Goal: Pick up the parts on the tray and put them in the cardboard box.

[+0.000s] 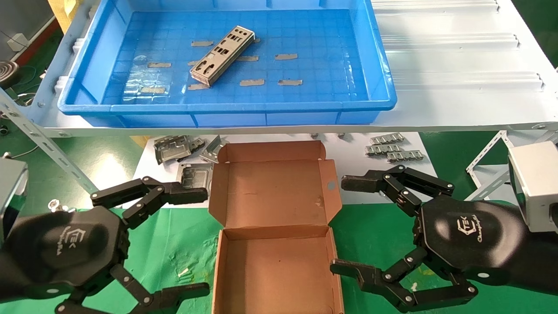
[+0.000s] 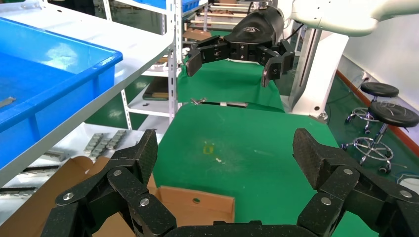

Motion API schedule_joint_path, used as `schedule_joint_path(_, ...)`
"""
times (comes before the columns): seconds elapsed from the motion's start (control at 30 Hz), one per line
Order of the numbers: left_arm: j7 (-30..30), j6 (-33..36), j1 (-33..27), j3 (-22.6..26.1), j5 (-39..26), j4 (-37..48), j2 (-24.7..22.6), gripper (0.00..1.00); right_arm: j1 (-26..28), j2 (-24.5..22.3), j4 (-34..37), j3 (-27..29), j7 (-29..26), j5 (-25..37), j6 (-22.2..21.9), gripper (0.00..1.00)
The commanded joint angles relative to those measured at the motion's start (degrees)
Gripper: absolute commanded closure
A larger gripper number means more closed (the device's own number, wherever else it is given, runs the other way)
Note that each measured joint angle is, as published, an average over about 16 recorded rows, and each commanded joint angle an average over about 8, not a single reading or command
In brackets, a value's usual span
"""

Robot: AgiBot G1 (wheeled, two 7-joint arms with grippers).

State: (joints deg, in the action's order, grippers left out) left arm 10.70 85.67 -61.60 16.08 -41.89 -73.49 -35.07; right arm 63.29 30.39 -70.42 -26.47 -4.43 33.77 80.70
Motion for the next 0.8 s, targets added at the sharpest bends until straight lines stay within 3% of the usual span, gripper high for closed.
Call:
schedule_joint_path(0.03,0.0,0.0,0.0,0.0,0.0,0.0,0.0,0.0,0.0,0.0,0.0,0.0,0.0,0.0,0.0,1.0)
schedule_joint_path(0.8,0.0,0.0,0.0,0.0,0.0,0.0,0.0,0.0,0.0,0.0,0.0,0.0,0.0,0.0,0.0,1.0)
